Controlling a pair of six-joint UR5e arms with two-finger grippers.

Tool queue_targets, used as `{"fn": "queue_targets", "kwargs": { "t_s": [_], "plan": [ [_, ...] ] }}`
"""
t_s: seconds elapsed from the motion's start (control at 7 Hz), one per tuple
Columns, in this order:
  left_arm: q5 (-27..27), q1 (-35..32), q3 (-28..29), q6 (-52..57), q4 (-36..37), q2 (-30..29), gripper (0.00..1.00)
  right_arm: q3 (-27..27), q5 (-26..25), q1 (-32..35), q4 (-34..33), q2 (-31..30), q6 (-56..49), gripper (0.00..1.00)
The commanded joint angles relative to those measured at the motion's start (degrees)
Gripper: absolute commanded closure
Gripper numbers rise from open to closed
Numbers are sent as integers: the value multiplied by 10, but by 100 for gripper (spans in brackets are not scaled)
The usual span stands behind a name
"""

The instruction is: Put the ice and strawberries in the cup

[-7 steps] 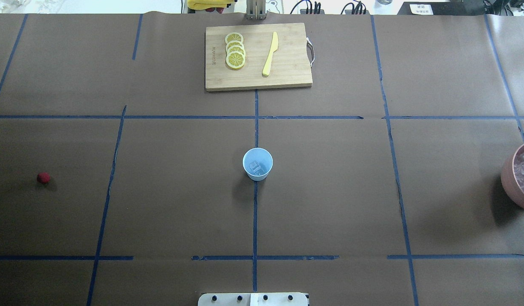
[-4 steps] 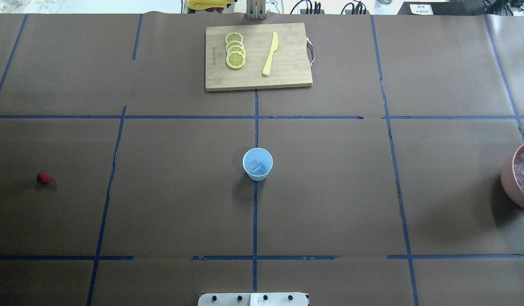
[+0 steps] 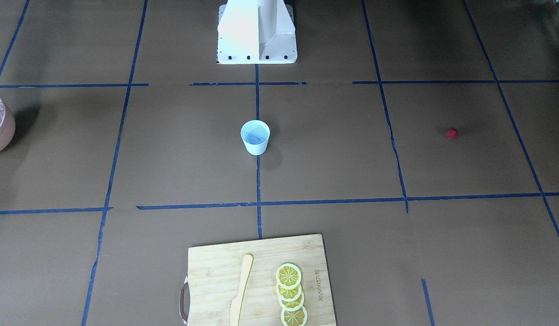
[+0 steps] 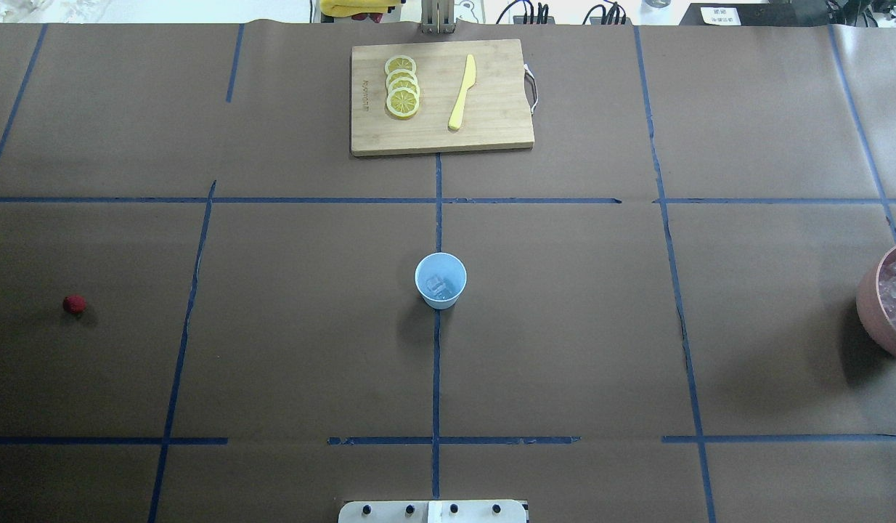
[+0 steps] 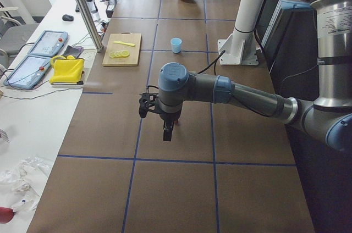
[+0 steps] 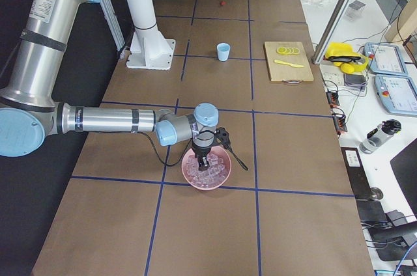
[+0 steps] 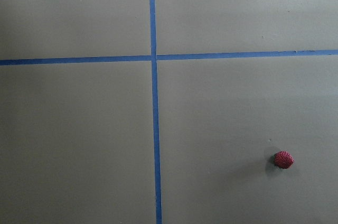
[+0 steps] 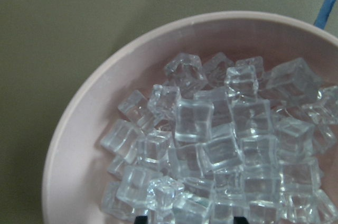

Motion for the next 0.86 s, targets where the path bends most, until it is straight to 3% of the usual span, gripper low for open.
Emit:
{"fn": "queue_targets", "kwargs": {
  "t_s": [0.0, 0.29, 0.57, 0.71],
  "plan": [
    [-1, 0, -2, 0, 1, 0, 0, 0, 0, -1, -1, 0, 0, 38],
    [-1, 0, -1, 0, 1, 0, 0, -2, 0, -1, -1, 0, 0, 42],
    [-1, 0, -1, 0, 1, 0, 0, -2, 0, -1, -1, 0, 0, 57],
    [-1, 0, -1, 0, 1, 0, 0, 0, 1, -1, -1, 1, 0, 59]
  ]
}}
